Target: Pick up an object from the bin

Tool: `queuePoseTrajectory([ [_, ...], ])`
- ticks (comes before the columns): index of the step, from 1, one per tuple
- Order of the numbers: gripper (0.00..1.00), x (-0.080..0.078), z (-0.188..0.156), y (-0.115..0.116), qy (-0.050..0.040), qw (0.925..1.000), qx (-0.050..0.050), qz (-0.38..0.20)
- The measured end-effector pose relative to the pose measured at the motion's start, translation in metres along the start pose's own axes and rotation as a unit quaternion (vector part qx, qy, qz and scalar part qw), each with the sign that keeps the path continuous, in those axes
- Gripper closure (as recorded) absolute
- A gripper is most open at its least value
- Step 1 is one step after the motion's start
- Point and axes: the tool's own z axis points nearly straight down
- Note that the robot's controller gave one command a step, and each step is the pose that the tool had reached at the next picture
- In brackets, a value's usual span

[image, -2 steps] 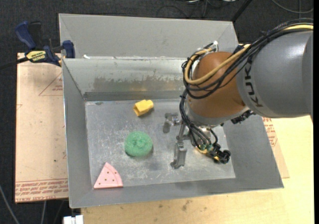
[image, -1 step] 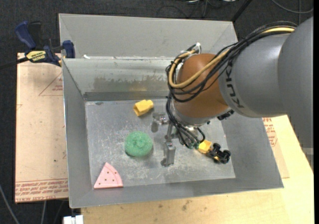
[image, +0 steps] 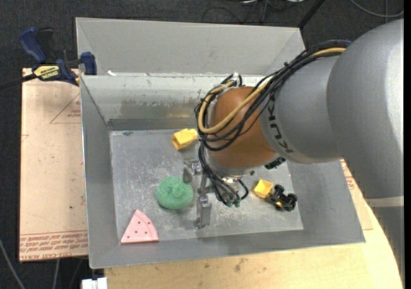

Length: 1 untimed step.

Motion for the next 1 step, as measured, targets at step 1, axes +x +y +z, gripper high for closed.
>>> queuePoseTrajectory([
  [1, 0.00, -0.0115, 0.0032, 0.0199, -0.0012, 0.9906, 0.000, 0.137],
])
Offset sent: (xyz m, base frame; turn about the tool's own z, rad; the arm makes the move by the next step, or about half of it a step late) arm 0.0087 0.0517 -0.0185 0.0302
